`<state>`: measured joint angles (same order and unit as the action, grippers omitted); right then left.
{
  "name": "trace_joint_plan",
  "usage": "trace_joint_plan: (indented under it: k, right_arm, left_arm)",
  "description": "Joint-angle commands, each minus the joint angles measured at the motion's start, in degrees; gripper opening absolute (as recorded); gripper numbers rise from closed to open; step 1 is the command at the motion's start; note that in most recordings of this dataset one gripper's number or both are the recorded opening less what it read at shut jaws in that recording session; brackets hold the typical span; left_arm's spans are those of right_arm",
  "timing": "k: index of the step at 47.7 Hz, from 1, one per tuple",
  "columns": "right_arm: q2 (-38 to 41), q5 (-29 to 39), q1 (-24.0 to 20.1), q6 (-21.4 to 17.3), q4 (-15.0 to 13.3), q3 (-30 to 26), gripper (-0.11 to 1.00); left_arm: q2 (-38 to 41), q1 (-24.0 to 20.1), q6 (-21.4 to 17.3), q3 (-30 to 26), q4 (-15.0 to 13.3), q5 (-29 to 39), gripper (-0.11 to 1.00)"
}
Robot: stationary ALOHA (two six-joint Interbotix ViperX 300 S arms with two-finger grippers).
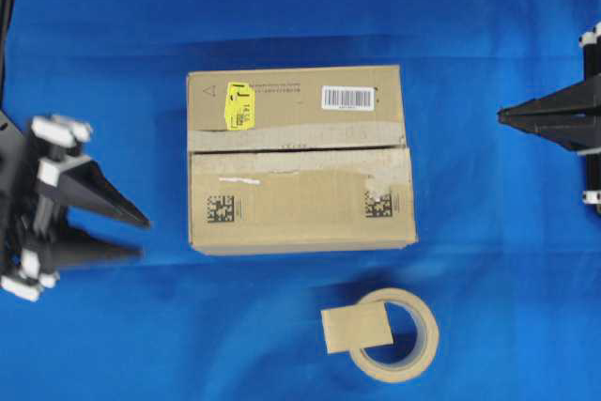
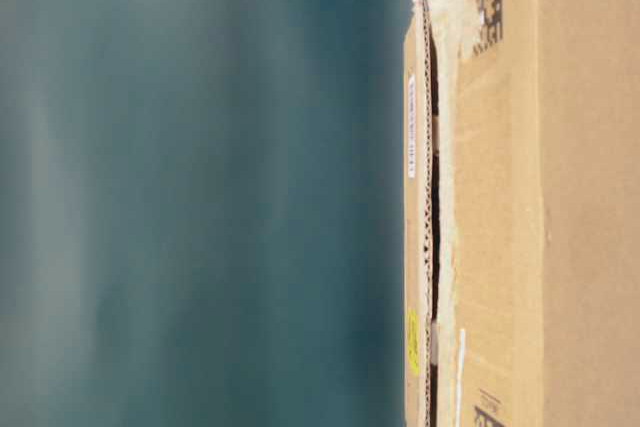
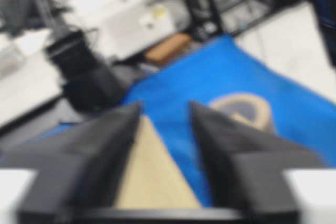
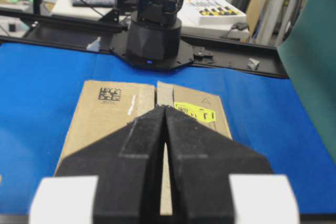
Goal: Apply tape along the seams of the closed cardboard box to seal it securely.
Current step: 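Move the left gripper down toward the beige tape roll's tab, then grasp the tape's folded tab with the left gripper and pull it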
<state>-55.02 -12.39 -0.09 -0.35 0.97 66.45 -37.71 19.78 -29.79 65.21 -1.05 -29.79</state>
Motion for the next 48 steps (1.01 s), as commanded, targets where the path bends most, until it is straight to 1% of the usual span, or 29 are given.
trace_joint_plan:
  k: [1,2,3,4,7,9,14,18,24,29,48]
  right_arm:
    - [0.5,-0.4,0.0,-0.1,0.2,-1.4,0.01]
    - [0.6,-0.4,0.0,-0.1,0.2,-1.4,0.01]
    - [0.7,-0.4,0.0,-0.1,0.2,-1.3,0.01]
    - [0.8,-0.4,0.0,-0.1,0.2,-1.3,0.02]
    - [1.1,-0.4,0.0,-0.1,0.2,-1.2,0.02]
    - [1.4,-0.4,0.0,-0.1,0.2,-1.2,0.02]
    - [2.1,-0.5,0.0,0.0,0.2,-1.0,0.01]
    - [2.5,-0.6,0.0,0.0,0.1,-1.0,0.01]
    - [2.6,-1.0,0.0,0.1,0.0,-0.9,0.01]
    - [2.5,-1.0,0.0,0.1,-0.1,-1.0,0.01]
    - [2.5,-1.1,0.0,0.8,-0.6,-0.9,0.02]
  left_arm:
    - [4.3,1.7,-5.0,-2.6,-0.1,-1.1,0.53]
    - [5.5,1.8,-6.7,-3.1,-0.2,-1.1,0.57]
    - [6.9,2.1,-8.2,-3.7,-0.2,-1.1,0.58]
    - [8.9,2.5,-10.5,-4.6,-0.3,-1.1,0.56]
    - [13.0,3.1,-14.8,-6.9,-0.3,-0.7,0.49]
    - [15.9,3.4,-17.0,-8.6,-0.4,-0.2,0.47]
    - [22.5,3.5,-23.0,-13.4,-0.6,3.1,0.48]
    - [26.5,3.5,-26.0,-17.0,-0.7,5.8,0.48]
    - [31.6,3.6,-29.0,-21.1,-0.6,9.1,0.47]
    - [35.6,3.5,-30.6,-23.7,-0.6,11.3,0.47]
    - [47.4,1.8,-37.3,-31.0,-0.6,11.3,0.47]
